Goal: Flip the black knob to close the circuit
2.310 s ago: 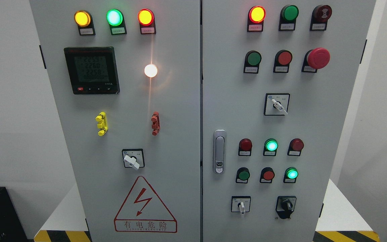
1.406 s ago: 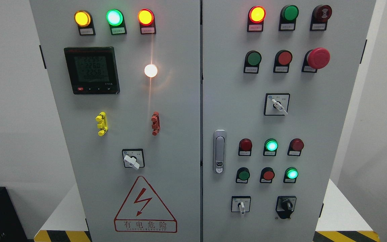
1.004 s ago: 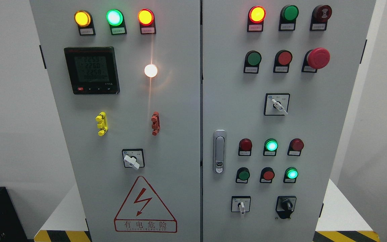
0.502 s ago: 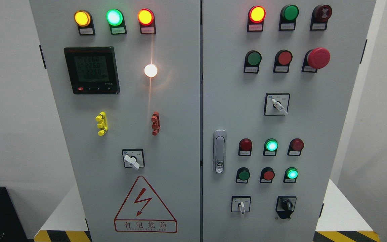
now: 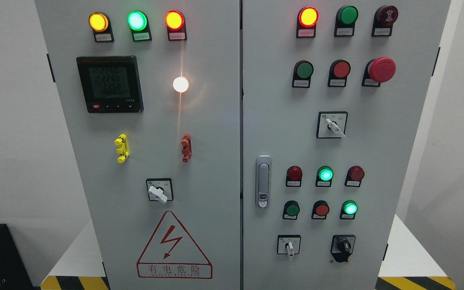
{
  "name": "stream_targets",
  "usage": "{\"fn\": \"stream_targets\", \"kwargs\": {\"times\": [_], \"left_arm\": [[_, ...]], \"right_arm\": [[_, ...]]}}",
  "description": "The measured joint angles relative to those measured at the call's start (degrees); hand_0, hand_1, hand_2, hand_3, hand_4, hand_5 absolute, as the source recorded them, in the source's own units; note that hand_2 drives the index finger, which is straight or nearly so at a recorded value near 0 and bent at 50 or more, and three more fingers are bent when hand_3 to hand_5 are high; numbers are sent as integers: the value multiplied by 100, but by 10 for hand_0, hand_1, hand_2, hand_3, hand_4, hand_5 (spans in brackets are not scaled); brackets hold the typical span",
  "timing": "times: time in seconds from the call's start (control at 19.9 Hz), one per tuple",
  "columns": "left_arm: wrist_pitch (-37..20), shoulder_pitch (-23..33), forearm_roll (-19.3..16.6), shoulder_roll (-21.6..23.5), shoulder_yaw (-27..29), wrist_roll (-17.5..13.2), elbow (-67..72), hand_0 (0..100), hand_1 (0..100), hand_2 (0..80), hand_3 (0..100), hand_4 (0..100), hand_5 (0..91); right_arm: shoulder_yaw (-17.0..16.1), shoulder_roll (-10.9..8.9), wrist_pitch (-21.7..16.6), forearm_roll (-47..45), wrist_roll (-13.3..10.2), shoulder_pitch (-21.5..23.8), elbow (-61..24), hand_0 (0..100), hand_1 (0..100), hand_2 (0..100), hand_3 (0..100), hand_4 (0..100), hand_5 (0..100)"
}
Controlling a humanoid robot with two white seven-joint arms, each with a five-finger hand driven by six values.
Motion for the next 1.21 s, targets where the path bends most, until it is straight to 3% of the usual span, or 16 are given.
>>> {"fn": "stream_targets", "kwargs": {"times": [0.2, 0.4, 0.8, 1.21], "left_arm": [[0, 0, 0, 1, 0, 0, 0, 120, 556, 0, 0, 0, 0], [0, 0, 0, 1, 0, 0, 0, 120, 556, 0, 0, 0, 0], [0, 0, 0, 1, 0, 0, 0, 120, 556, 0, 0, 0, 0], [0, 0, 0, 1, 0, 0, 0, 120, 556, 0, 0, 0, 0]], "right_arm": [[-47, 36, 3, 791, -31, 132, -822, 0, 99, 843, 974, 874, 974], [-80, 65, 62, 1283, -28, 212, -1608, 0, 10, 851, 981, 881, 981], [-266, 143, 127, 1875, 416, 253, -3128, 0, 0, 857, 992, 892, 992], [-421, 206, 459, 2213, 878, 127, -4387, 0, 0, 875, 1000, 911, 997]]}}
